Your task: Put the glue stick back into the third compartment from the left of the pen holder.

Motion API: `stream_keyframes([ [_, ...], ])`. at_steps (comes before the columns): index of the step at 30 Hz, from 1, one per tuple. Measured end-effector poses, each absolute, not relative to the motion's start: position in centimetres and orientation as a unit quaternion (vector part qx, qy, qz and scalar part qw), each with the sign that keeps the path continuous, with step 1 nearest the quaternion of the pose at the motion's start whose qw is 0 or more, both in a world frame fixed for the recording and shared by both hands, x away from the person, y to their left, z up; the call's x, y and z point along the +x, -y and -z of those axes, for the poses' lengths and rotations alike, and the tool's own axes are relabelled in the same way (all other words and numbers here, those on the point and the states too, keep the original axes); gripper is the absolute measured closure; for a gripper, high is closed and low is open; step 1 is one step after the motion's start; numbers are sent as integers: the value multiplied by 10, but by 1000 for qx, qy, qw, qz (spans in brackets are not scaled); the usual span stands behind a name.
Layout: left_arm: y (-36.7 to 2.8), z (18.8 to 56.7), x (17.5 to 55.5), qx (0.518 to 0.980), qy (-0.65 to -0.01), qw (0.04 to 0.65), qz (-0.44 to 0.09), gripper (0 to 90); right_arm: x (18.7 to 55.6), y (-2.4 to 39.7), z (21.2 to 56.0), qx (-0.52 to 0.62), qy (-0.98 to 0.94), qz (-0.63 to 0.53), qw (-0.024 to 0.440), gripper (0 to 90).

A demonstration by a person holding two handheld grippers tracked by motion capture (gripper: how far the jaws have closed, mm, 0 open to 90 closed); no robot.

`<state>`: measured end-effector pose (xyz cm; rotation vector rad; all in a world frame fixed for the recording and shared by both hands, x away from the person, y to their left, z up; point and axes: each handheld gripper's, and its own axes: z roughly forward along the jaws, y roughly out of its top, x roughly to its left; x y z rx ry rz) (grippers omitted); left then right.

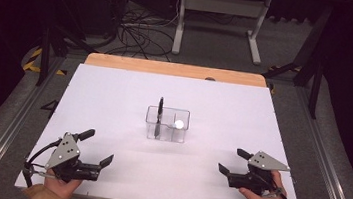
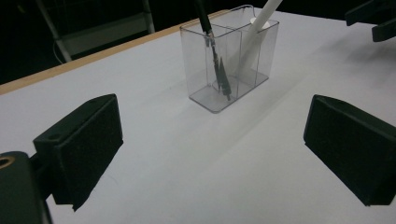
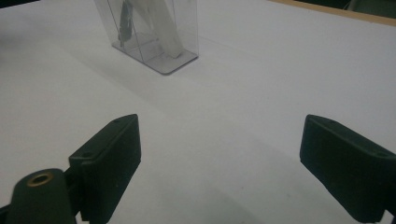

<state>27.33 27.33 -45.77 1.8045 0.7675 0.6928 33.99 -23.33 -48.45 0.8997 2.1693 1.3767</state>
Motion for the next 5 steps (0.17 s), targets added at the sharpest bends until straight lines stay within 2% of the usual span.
stream_keyframes([
  [5,-273,459,274,747,-320,509,-283,52,341,234,484,324,-779,-496,208,130],
])
